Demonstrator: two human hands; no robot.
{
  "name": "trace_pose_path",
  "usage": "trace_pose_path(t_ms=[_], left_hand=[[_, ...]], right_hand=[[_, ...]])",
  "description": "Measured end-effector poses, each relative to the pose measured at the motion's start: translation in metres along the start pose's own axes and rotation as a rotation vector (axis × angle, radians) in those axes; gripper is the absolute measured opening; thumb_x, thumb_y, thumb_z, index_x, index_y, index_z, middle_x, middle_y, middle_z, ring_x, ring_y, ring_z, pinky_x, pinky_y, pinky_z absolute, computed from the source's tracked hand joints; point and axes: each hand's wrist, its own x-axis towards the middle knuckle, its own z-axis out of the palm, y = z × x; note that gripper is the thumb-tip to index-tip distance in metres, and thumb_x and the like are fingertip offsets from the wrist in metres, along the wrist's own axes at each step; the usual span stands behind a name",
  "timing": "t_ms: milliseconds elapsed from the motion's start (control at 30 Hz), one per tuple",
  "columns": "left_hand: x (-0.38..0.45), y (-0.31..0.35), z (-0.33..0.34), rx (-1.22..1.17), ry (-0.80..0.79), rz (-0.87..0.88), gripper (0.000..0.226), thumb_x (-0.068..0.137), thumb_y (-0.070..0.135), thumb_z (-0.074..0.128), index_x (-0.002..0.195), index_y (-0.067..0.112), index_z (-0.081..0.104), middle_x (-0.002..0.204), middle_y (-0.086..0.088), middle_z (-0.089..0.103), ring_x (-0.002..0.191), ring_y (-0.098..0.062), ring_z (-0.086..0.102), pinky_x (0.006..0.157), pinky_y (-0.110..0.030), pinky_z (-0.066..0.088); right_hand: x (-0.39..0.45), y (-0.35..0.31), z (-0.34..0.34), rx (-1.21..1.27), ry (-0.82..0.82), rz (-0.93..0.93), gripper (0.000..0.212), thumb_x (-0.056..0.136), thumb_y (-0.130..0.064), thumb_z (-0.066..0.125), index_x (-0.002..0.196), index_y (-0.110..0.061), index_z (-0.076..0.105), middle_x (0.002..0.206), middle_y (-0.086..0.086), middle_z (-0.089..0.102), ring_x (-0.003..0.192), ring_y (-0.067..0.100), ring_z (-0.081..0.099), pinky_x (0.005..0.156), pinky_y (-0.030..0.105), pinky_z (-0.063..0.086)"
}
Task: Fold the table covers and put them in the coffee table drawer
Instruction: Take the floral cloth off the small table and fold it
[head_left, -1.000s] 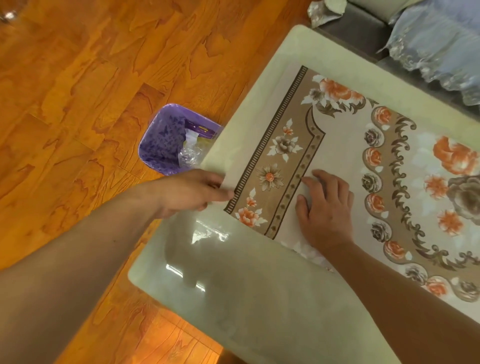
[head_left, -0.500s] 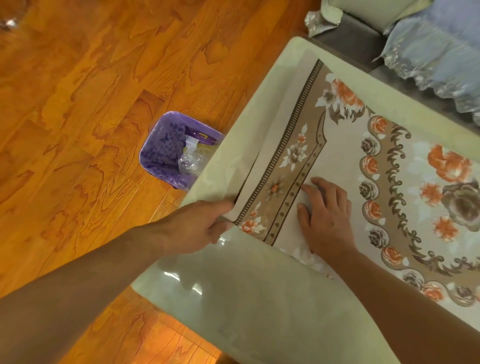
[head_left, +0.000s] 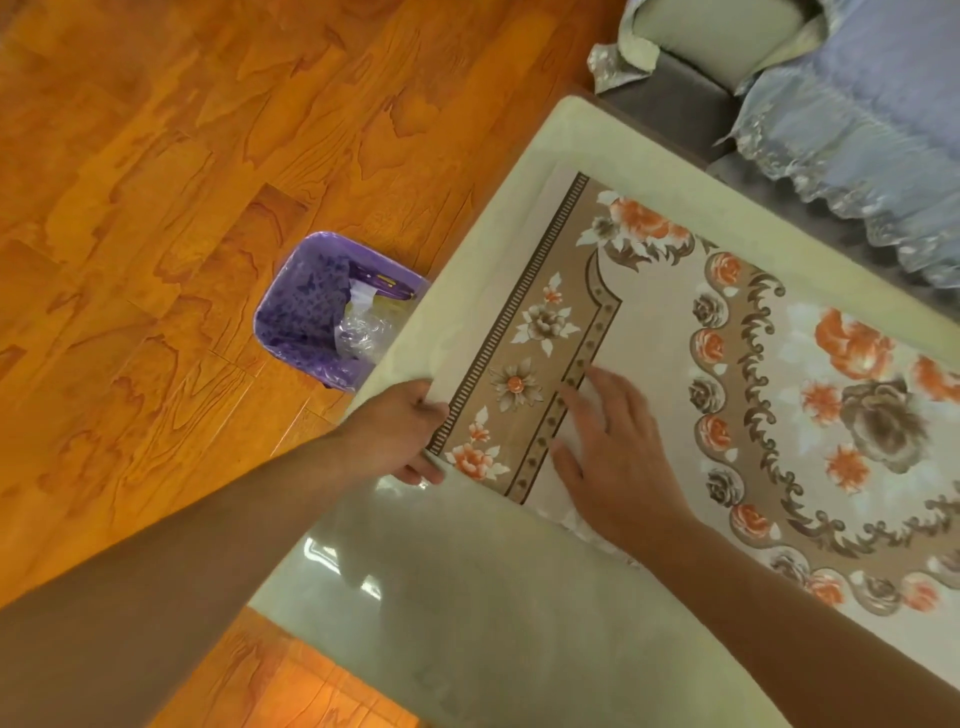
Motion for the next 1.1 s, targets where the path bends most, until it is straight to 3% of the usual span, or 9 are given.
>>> trace_pose_path(t_ms=[133,267,333,467,600,733,867,1000,1100], left_hand=[[-0.001,-0.014,0.025,0.138,0.384,0.063,0.014,0.098,0.03,0.047,0.106,0.023,0.057,0.094,-0.003,0.073,0.072,-0.028,0.074,0.073,-0.05,0.061],[-0.014,-0.023,0.046,0.645,0.679,0.216,0.047,0.096,0.033,0.057,0.137,0.025,0.035,0.115,-0.006,0.06,0.099,-0.031,0.062,0.082,-0.049,0.055],[-0.017,-0.022,0.052,0.892,0.782,0.456,0.058,0.092,0.029,0.061,0.144,0.023,0.037,0.127,-0.011,0.051,0.114,-0.033,0.052,0.092,-0.048,0.048],[0.012,-0.02,0.067,1.17,0.463,0.911,0.057,0.105,0.033,0.041,0.159,0.017,0.03,0.166,-0.013,0.025,0.154,-0.033,0.016,0.124,-0.047,0.019],[0.043,-0.031,0.064,1.365,0.382,0.815,0.061,0.108,0.047,0.019,0.163,0.021,0.011,0.17,-0.009,0.006,0.157,-0.03,0.0,0.126,-0.052,0.011],[0.045,-0.036,0.065,1.391,0.412,0.828,0.07,0.103,0.048,0.026,0.163,0.015,0.008,0.17,-0.01,0.001,0.157,-0.031,-0.001,0.125,-0.053,0.011],[0.044,-0.033,0.065,1.423,0.42,0.824,0.073,0.101,0.049,0.023,0.163,0.015,0.004,0.17,-0.01,-0.001,0.157,-0.029,-0.004,0.125,-0.053,0.011],[0.042,-0.029,0.07,1.356,0.449,0.847,0.062,0.105,0.044,0.022,0.162,0.02,0.017,0.169,-0.01,0.011,0.157,-0.031,0.003,0.125,-0.055,0.012],[0.04,-0.027,0.07,1.354,0.44,0.834,0.063,0.104,0.043,0.023,0.161,0.017,0.02,0.169,-0.011,0.013,0.157,-0.032,0.005,0.125,-0.055,0.011]], right_hand=[[-0.023,-0.005,0.023,-0.102,-0.085,-0.069,0.064,0.105,-0.053,0.027,0.158,-0.018,0.026,0.167,0.012,0.013,0.155,0.032,0.003,0.123,0.053,0.019],[-0.023,0.0,0.036,-0.161,-0.056,-0.066,0.064,0.105,-0.052,0.031,0.159,-0.018,0.024,0.168,0.012,0.01,0.155,0.032,0.001,0.122,0.054,0.019],[-0.024,0.0,0.04,-0.178,-0.034,-0.07,0.065,0.105,-0.051,0.032,0.159,-0.017,0.024,0.168,0.012,0.009,0.155,0.032,0.001,0.122,0.054,0.018],[-0.025,0.001,0.044,-0.174,-0.033,-0.093,0.064,0.106,-0.05,0.029,0.16,-0.016,0.024,0.168,0.012,0.008,0.155,0.032,-0.001,0.123,0.054,0.015],[-0.024,-0.009,0.043,-0.014,0.087,0.017,0.054,0.102,-0.033,0.037,0.152,-0.012,0.04,0.163,0.013,0.026,0.154,0.032,0.013,0.122,0.052,0.019],[-0.006,-0.066,0.038,0.225,0.247,0.205,0.044,0.1,-0.022,0.044,0.141,-0.007,0.052,0.155,0.014,0.04,0.15,0.03,0.024,0.123,0.046,0.022],[-0.007,-0.066,0.053,0.205,0.207,0.23,0.048,0.107,-0.026,0.035,0.153,-0.013,0.039,0.163,0.011,0.029,0.154,0.027,0.013,0.124,0.047,0.015],[-0.071,0.006,0.061,0.043,0.047,0.402,0.062,0.107,-0.048,0.021,0.162,-0.024,0.004,0.169,0.005,-0.01,0.154,0.025,-0.016,0.126,0.049,-0.001],[-0.134,0.071,0.056,-0.038,-0.001,0.62,0.068,0.103,-0.058,0.016,0.161,-0.028,-0.006,0.167,0.003,-0.019,0.152,0.023,-0.022,0.125,0.051,0.0]])
